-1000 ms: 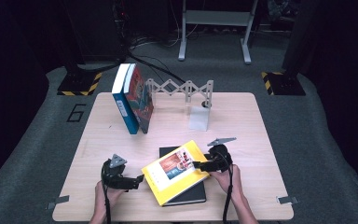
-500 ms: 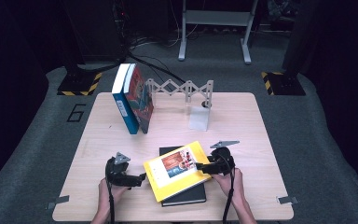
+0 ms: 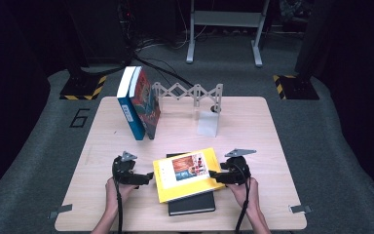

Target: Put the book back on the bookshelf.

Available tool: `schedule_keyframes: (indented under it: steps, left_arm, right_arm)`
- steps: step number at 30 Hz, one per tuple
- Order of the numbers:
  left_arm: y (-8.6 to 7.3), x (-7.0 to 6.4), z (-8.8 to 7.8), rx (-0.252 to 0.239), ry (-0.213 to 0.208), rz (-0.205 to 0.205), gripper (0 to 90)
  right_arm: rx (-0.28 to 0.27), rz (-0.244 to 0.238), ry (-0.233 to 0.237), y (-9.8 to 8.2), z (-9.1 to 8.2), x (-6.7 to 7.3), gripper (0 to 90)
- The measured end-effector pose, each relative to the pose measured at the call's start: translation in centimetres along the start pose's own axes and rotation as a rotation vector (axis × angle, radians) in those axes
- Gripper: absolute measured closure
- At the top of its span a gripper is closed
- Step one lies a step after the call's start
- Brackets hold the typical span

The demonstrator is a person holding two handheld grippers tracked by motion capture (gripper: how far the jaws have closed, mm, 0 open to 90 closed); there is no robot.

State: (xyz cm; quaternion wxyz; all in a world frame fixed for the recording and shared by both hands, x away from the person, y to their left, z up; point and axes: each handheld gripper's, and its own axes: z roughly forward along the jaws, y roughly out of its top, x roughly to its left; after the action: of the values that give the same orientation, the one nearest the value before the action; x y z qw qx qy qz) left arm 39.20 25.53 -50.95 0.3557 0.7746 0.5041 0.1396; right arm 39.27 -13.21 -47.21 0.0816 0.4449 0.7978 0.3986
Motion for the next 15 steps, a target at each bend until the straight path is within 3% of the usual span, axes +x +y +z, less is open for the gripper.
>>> schedule_keyframes:
  steps: [3,8,11,15]
  left_arm:
    - [-0.1,-0.4,-0.8,-0.016,-0.002,0.009,0.4]
    - [0.2,-1.1,-0.6,0.010,0.007,0.042,0.8]
    - [0.2,-1.0,-0.2,-0.018,0.001,0.016,0.0]
    - [0.4,-0.7,0.2,-0.017,0.000,0.006,0.0]
  right_arm:
    - [-0.003,0.030,0.037,0.5,-0.2,-0.8,36.6]
    - [0.050,0.010,0.070,0.9,1.0,-1.2,41.8]
    - [0.048,0.018,0.065,0.6,1.1,-1.1,43.4]
    - [0.033,0.043,0.069,0.2,0.9,-1.2,45.0]
